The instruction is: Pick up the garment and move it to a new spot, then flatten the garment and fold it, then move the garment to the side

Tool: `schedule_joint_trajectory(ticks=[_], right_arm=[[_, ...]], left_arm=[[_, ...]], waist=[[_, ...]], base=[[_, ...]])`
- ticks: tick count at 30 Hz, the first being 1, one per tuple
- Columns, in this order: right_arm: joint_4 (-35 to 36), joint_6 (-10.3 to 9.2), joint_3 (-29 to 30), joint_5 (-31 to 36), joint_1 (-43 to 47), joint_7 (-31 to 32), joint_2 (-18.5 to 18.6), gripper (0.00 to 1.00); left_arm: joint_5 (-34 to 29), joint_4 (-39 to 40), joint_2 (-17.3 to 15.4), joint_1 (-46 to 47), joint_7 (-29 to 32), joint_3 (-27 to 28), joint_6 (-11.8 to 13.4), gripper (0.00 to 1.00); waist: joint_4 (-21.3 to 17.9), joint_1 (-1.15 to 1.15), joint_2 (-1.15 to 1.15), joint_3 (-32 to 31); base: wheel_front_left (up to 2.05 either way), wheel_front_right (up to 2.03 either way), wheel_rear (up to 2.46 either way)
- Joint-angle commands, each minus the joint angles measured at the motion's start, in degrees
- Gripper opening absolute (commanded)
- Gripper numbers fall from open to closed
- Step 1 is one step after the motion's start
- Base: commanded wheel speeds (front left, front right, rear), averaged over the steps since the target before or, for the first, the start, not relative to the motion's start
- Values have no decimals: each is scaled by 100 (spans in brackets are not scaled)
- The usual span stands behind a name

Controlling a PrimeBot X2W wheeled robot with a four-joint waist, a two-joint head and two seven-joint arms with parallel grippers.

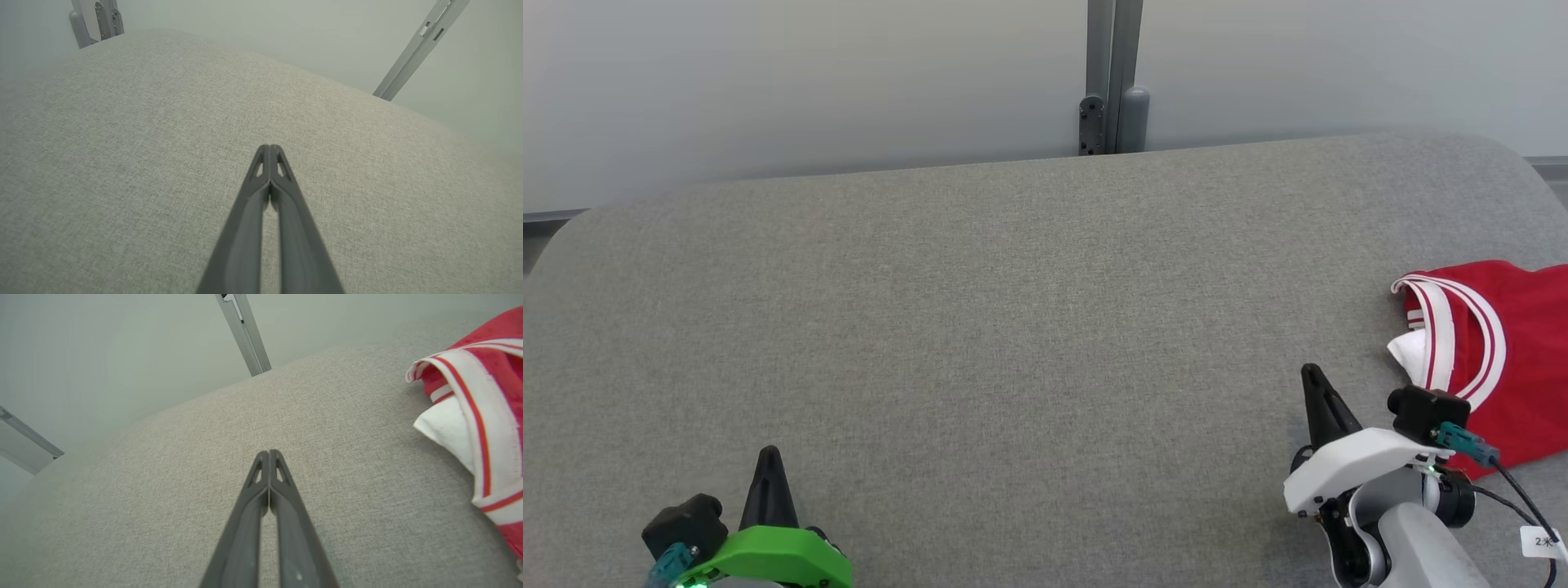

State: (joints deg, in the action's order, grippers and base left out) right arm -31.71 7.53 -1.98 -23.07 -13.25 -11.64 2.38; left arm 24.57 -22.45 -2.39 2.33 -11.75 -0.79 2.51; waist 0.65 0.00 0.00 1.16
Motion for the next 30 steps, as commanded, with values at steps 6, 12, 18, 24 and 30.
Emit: schedule_joint_trajectory(ticks=[6, 12, 18, 24, 30], right_arm=[[297, -1, 94, -747, 8, 168, 27, 0], [433, -1, 157, -1285, 69, 308, 30, 0], [557, -2, 219, -1787, 129, 441, 33, 0], [673, -2, 277, -2257, 179, 567, 36, 0], [781, -2, 333, -2699, 231, 686, 39, 0]], left_arm=[[721, 190, -23, 133, 167, 84, -119, 0], [1246, 253, -26, 158, 306, 139, -198, 0], [1741, 311, -30, 187, 440, 191, -269, 0], [2204, 361, -33, 211, 567, 241, -337, 0], [2632, 409, -36, 234, 687, 289, -404, 0]], waist=[[-3, 0, 0, -5], [-7, 0, 0, -10], [-10, 0, 0, -15], [-14, 0, 0, -20], [-17, 0, 0, -26]], base=[[0, 0, 0], [0, 0, 0], [0, 0, 0], [0, 0, 0], [0, 0, 0]])
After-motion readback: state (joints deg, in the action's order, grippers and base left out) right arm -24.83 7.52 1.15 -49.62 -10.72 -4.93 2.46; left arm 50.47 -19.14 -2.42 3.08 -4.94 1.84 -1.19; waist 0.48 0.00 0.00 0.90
